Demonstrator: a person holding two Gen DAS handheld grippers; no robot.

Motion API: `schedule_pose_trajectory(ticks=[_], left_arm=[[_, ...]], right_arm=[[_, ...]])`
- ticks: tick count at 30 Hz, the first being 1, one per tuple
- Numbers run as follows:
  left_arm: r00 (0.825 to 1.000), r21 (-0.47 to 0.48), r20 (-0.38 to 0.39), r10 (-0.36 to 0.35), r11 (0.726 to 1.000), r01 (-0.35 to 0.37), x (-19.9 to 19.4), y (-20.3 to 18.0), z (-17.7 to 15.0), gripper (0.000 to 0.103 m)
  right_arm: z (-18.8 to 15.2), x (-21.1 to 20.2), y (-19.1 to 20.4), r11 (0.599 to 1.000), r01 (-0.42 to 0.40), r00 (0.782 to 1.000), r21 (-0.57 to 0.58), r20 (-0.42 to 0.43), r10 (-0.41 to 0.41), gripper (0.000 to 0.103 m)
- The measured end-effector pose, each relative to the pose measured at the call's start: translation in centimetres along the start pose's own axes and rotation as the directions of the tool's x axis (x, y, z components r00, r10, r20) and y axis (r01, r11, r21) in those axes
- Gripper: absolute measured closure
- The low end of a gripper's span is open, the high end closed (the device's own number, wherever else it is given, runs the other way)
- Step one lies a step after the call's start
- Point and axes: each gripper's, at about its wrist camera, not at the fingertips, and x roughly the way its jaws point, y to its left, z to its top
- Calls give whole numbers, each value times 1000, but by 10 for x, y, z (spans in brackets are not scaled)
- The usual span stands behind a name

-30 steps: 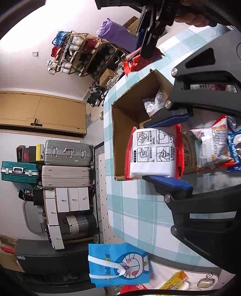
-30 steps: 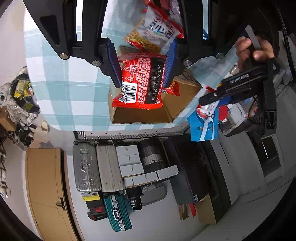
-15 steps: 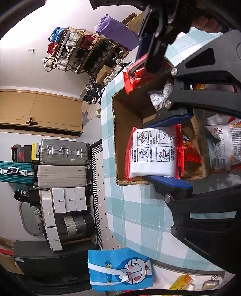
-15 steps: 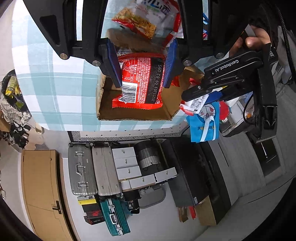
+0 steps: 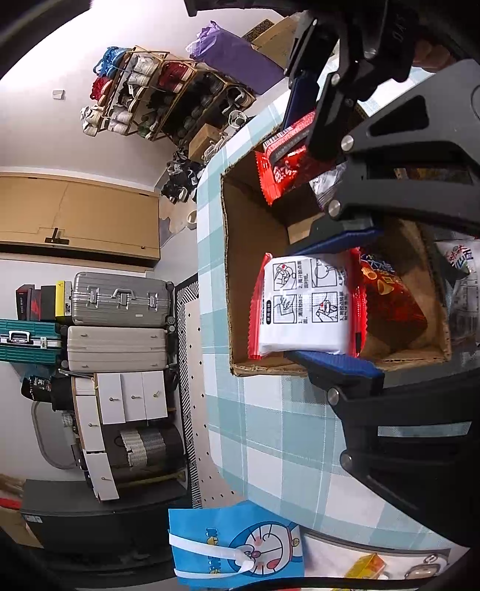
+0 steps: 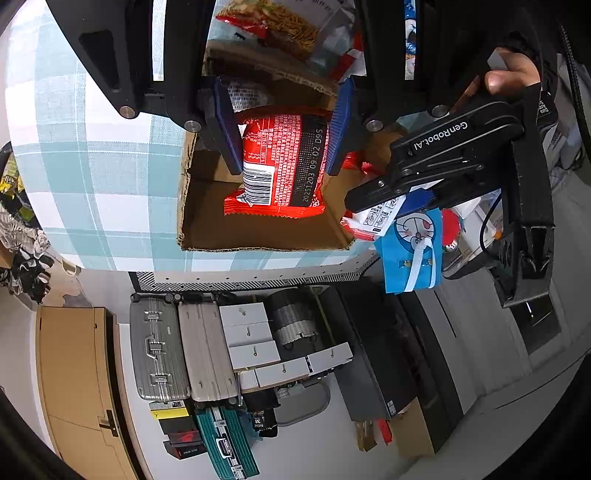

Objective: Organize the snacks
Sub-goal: 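Carry both packs into the cardboard box and open both tools to release, then move both open tools back toward the remaining packets on the table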

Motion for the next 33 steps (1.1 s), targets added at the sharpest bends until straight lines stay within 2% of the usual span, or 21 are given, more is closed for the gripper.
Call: schedule_pose_trajectory(ticks=[8, 13, 14, 17, 19, 21, 23, 24, 25, 28, 33], left_arm=[[1000, 24, -7, 22, 999, -21, 19, -2, -3, 58], [1000, 24, -8, 2, 1000, -2, 16, -5, -6, 58], [1000, 25, -4, -5, 1000, 5, 14, -5, -7, 56], [1000, 9, 0, -17, 1000, 17, 6, -2, -9, 37], [999, 6, -2, -35, 999, 35, 0, -2, -12, 33], [999, 18, 2, -47, 999, 47, -9, -4, -17, 23], [999, 31, 14, -33, 999, 33, -20, -8, -22, 11], [999, 33, 21, -25, 999, 24, -26, -8, -25, 3], [999, 29, 30, -14, 999, 13, -31, -7, -29, 0], [999, 13, 31, -8, 1000, 8, -46, -2, -39, 1], [999, 10, 28, 18, 1000, -18, -69, 3, -61, 1]], right_arm=[[0, 15, -3, 1000, 1, 1000, -3, -17, -1, 58], [3, 12, -3, 1000, -18, 1000, -11, -3, 18, 58], [2, 12, -3, 1000, -18, 1000, -14, -4, 18, 58], [2, 5, 0, 999, -20, 1000, -29, 6, 21, 56], [3, -4, 2, 999, -9, 999, -44, 45, 11, 53], [2, -11, 4, 998, 13, 999, -57, 49, -10, 51], [0, -19, 6, 998, 15, 999, -66, 42, -12, 35], [-1, -22, 7, 998, 11, 999, -69, 36, -9, 15], [-3, -26, 8, 997, 4, 1000, -75, 30, -1, 7], [-14, -46, 9, 997, -8, 998, -82, 59, 13, 0], [-36, -67, 6, 996, 32, 998, -82, 62, -27, 0]])
